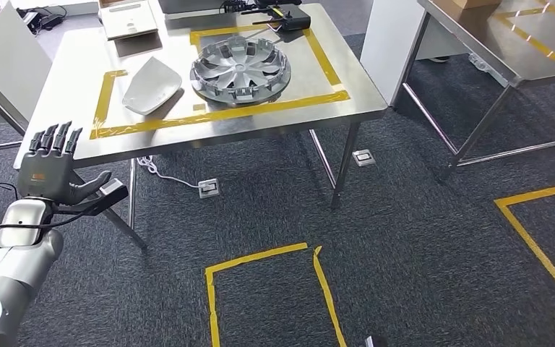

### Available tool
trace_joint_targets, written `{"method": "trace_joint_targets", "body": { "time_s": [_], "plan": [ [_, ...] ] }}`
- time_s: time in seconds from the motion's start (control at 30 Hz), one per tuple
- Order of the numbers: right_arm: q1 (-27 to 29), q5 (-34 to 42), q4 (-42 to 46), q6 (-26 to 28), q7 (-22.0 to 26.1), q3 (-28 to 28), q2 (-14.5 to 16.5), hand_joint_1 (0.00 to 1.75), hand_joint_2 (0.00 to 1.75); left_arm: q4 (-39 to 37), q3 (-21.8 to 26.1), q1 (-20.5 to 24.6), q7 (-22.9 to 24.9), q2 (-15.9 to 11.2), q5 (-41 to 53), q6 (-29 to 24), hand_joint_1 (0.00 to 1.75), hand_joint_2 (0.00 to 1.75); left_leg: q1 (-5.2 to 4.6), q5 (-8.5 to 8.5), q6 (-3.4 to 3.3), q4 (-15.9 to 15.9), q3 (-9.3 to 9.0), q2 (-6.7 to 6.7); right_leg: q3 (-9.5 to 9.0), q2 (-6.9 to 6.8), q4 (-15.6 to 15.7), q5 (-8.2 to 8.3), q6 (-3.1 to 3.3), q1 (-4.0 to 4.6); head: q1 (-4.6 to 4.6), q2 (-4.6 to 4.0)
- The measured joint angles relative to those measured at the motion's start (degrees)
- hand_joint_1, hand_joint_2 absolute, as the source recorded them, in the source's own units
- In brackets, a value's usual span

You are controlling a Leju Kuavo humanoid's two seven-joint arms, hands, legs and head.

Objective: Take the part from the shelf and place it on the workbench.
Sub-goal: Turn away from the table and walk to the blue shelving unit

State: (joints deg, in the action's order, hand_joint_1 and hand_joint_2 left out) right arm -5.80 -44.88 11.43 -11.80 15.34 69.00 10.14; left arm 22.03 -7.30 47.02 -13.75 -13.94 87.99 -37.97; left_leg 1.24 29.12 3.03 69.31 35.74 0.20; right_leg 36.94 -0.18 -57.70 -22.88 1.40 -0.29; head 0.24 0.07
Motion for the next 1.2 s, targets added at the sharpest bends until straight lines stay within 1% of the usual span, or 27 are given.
{"method": "trace_joint_targets", "body": {
  "time_s": [0.03, 0.07, 0.1, 0.13, 0.17, 0.2, 0.23, 0.27, 0.33, 0.37, 0.4, 0.43, 0.47, 0.5, 0.53, 0.57, 0.6, 0.63, 0.67, 0.7, 0.77, 0.8, 0.83, 0.9, 0.97, 1.07, 1.2],
  "plan": [
    [-0.01, -0.02, 0.0, 0.0, -0.08, 0.0, -0.01, 0.0, 0.0, 0.06, 0.0, -0.02, 0.0, -0.02, -0.01, 0.0, 0.0, 0.0, -0.02, -0.03, 0.07, -4.06, -2.87, -0.07, 0.73, 0.0, -0.4, 0.37, -0.35, -0.03, -0.04, 0.0],
    [-0.01, -0.05, 0.0, -0.01, -0.16, 0.0, -0.01, 0.0, 0.0, 0.13, 0.0, -0.06, 0.01, -0.05, -0.01, 0.0, 0.0, 0.0, -0.08, 0.56, -0.13, -7.38, -5.04, -0.15, 1.24, 0.01, -0.68, 0.8, -0.72, 0.01, -0.06, 0.0],
    [0.01, -0.07, 0.0, -0.01, -0.24, 0.0, -0.02, 0.0, 0.0, 0.17, 0.0, -0.13, 0.01, -0.07, -0.02, 0.0, 0.0, 0.0, -0.17, 1.39, -0.44, -9.61, -6.32, -0.25, 1.58, 0.03, -0.83, 1.27, -1.05, 0.12, -0.09, 0.0],
    [0.05, -0.09, 0.0, -0.02, -0.33, 0.0, -0.02, 0.0, 0.0, 0.21, 0.0, -0.22, 0.01, -0.08, -0.02, 0.0, 0.0, 0.0, -0.35, 1.65, -0.96, -10.4, -6.66, -0.33, 1.79, 0.06, -0.81, 1.79, -1.35, 0.19, -0.1, 0.0],
    [0.14, -0.1, 0.0, -0.02, -0.41, 0.0, -0.02, 0.0, 0.0, 0.2, 0.0, -0.33, 0.02, -0.07, -0.02, 0.0, 0.0, 0.0, -0.31, 1.37, -1.57, -10.35, -6.18, -0.3, 2.0, 0.09, -0.71, 2.26, -1.64, 0.2, -0.09, 0.0],
    [0.2, -0.1, 0.0, -0.02, -0.46, 0.0, -0.03, 0.0, 0.0, 0.19, 0.0, -0.41, 0.01, -0.04, -0.02, 0.01, 0.0, 0.0, -0.27, 0.92, -2.1, -10.29, -5.7, -0.23, 2.3, 0.1, -0.87, 2.07, -1.96, 0.13, -0.09, 0.0],
    [0.26, -0.11, 0.0, -0.02, -0.5, 0.0, -0.03, 0.0, 0.0, 0.19, 0.0, -0.48, 0.01, -0.01, -0.02, 0.04, 0.0, 0.0, -0.23, 0.4, -2.65, -10.25, -5.16, -0.15, 2.79, 0.11, -1.79, 0.89, -2.33, 0.03, -0.03, 0.0],
    [0.3, -0.13, 0.0, -0.02, -0.51, 0.0, -0.04, 0.0, 0.0, 0.19, 0.0, -0.53, 0.03, 0.03, -0.02, 0.11, 0.0, 0.0, -0.17, -0.16, -3.11, -10.26, -4.56, -0.08, 3.53, 0.12, -3.8, -1.25, -2.67, -0.04, 0.03, 0.0],
    [0.29, -0.16, 0.0, -0.02, -0.57, 0.0, -0.04, 0.0, 0.0, 0.2, 0.0, -0.67, 0.13, 0.03, -0.09, 0.51, 0.0, 0.0, -0.24, -1.09, -3.58, -10.24, -3.35, -0.05, 5.5, 0.13, -10.93, -6.73, -3.13, -0.09, 0.15, 0.0],
    [0.28, -0.17, 0.0, -0.02, -0.61, 0.0, -0.03, 0.0, 0.0, 0.2, 0.07, -0.78, 0.0, 0.04, -0.51, 1.15, 0.0, 0.0, -0.32, -1.54, -3.69, -10.22, -2.69, -0.05, 6.35, 0.13, -14.72, -8.35, -3.18, -0.09, 0.17, 0.0],
    [0.28, -0.17, 0.0, -0.02, -0.64, 0.0, -0.03, 0.0, 0.0, 0.2, 0.27, -0.94, -0.35, 0.06, -1.27, 2.03, 0.0, 0.0, -0.44, -1.98, -3.77, -10.22, -2.04, -0.06, 6.68, 0.13, -17.35, -8.67, -3.11, -0.06, 0.17, 0.0],
    [0.28, -0.17, 0.0, -0.02, -0.66, 0.0, -0.02, 0.0, 0.0, 0.2, 0.63, -1.17, -0.87, 0.1, -2.65, 3.22, 0.0, 0.0, -0.59, -2.46, -3.81, -10.22, -1.4, -0.06, 6.14, 0.15, -18.08, -7.82, -2.87, 0.03, 0.2, 0.0],
    [0.28, -0.16, 0.0, -0.01, -0.67, 0.0, -0.02, 0.0, 0.0, 0.21, 1.34, -1.47, -1.5, 0.16, -4.78, 4.72, 0.0, 0.0, -0.75, -2.92, -3.8, -10.21, -0.85, -0.07, 4.57, 0.17, -16.66, -6.3, -2.45, 0.2, 0.23, 0.0],
    [0.25, -0.11, 0.0, 0.05, -0.67, 0.0, -0.03, 0.0, 0.0, 0.21, 2.41, -1.87, -1.98, 0.27, -7.64, 6.38, 0.0, 0.0, -0.88, -3.31, -3.75, -10.21, -0.43, -0.07, 2.04, 0.24, -13.35, -4.88, -1.82, 0.47, 0.27, 0.0],
    [0.19, -0.07, 0.0, 0.17, -0.68, 0.01, -0.05, 0.0, 0.0, 0.22, 4.01, -2.47, -2.38, 0.44, -11.31, 8.13, 0.0, 0.0, -1.01, -3.63, -3.63, -10.24, -0.13, 0.01, -0.96, 0.28, -9.11, -4.51, -1.02, 0.75, 0.29, 0.0],
    [0.15, 0.0, 0.0, 0.32, -0.7, 0.01, -0.04, 0.0, 0.0, 0.21, 6.06, -3.27, -2.86, 0.68, -15.58, 9.87, 0.0, 0.0, -1.03, -3.9, -3.43, -10.29, 0.01, 0.16, -3.58, 0.3, -5.16, -4.72, -0.45, 1.01, 0.32, 0.0],
    [0.13, 0.07, 0.0, 0.52, -0.72, 0.02, -0.02, 0.0, 0.0, 0.16, 8.39, -4.27, -3.46, 0.98, -20.0, 11.42, 0.0, 0.0, -0.98, -4.15, -3.16, -10.37, 0.05, 0.35, -5.39, 0.33, -2.27, -5.31, -0.03, 1.23, 0.32, 0.0],
    [0.14, 0.11, 0.0, 0.75, -0.8, 0.04, 0.01, 0.0, 0.0, 0.11, 11.01, -5.51, -4.47, 1.45, -24.62, 12.69, 0.0, 0.0, -0.91, -4.42, -2.82, -10.54, 0.06, 0.55, -6.24, 0.33, -0.69, -5.95, 0.19, 1.39, 0.33, 0.0],
    [0.18, 0.16, 0.0, 0.97, -0.91, 0.05, 0.05, 0.0, 0.0, 0.07, 13.69, -6.94, -6.01, 2.02, -29.48, 13.89, 0.0, 0.44, -0.83, -4.77, -2.49, -10.9, -0.08, 0.69, -6.42, 0.35, 0.07, -5.91, 0.2, 1.49, 0.35, 0.0],
    [0.25, 0.22, 0.0, 1.23, -1.05, 0.08, 0.12, 0.0, 0.0, 0.08, 16.53, -8.57, -8.05, 2.7, -34.54, 15.07, 0.0, 0.87, -0.93, -4.86, -2.48, -11.32, -0.33, 0.78, -6.56, 0.39, 0.65, -5.68, -0.02, 1.44, 0.35, 0.0],
    [0.35, 0.4, 0.0, 1.71, -1.44, 0.13, 0.27, 0.0, 0.0, 0.14, 23.02, -12.16, -13.05, 4.5, -45.7, 17.73, 0.0, 1.75, -1.23, -5.29, -3.32, -12.44, -0.81, 0.77, -6.87, 0.43, 1.74, -5.03, -0.65, 1.18, 0.15, 0.0],
    [0.43, 0.48, -0.01, 1.94, -1.58, 0.16, 0.37, 0.0, 0.0, 0.15, 26.58, -14.01, -15.05, 5.54, -51.07, 19.25, 0.0, 1.75, -1.34, -5.37, -3.57, -12.77, -0.97, 0.76, -6.97, 0.45, 2.01, -4.85, -0.9, 1.07, 0.01, 0.0],
    [0.5, 0.51, -0.01, 2.14, -1.69, 0.21, 0.43, 0.0, 0.0, 0.13, 30.29, -15.81, -16.47, 6.67, -56.16, 20.94, 0.0, 1.75, -1.33, -5.69, -3.57, -13.01, -1.0, 0.71, -6.91, 0.45, 1.99, -4.76, -0.82, 1.07, -0.1, 0.0],
    [0.73, 0.39, -0.02, 2.43, -1.75, 0.32, 0.55, 0.0, 0.0, -0.01, 37.25, -19.38, -17.54, 8.87, -64.02, 24.25, 0.0, 1.75, -1.27, -5.95, -2.83, -13.07, -1.03, 0.7, -6.73, 0.44, 1.77, -4.72, -0.53, 1.12, -0.16, 0.0],
    [0.87, 0.18, -0.01, 2.6, -1.76, 0.4, 0.61, 0.0, 0.0, -0.23, 42.76, -22.45, -17.84, 10.65, -67.91, 26.29, 0.0, 1.75, -1.17, -6.18, -2.52, -13.07, -0.95, 0.63, -6.56, 0.43, 1.64, -4.68, -0.41, 1.22, -0.16, 0.0],
    [0.88, -0.02, -0.01, 2.83, -1.77, 0.45, 0.62, 0.0, 0.0, -0.56, 47.65, -24.96, -17.25, 12.21, -69.7, 27.55, 0.0, 1.75, -1.01, -6.37, -2.23, -13.07, -0.76, 0.41, -6.43, 0.31, 1.57, -4.63, -0.29, 1.4, -0.14, 0.0],
    [0.87, -0.23, -0.01, 3.01, -2.08, 0.47, 0.62, 0.0, 0.0, -1.66, 52.06, -27.28, -11.61, 13.7, -74.67, 33.24, 0.0, 1.75, -1.01, -6.41, -2.16, -13.07, -0.72, 0.27, -6.48, 0.26, 1.54, -4.6, -0.23, 1.4, -0.14, 0.0]
  ]
}}
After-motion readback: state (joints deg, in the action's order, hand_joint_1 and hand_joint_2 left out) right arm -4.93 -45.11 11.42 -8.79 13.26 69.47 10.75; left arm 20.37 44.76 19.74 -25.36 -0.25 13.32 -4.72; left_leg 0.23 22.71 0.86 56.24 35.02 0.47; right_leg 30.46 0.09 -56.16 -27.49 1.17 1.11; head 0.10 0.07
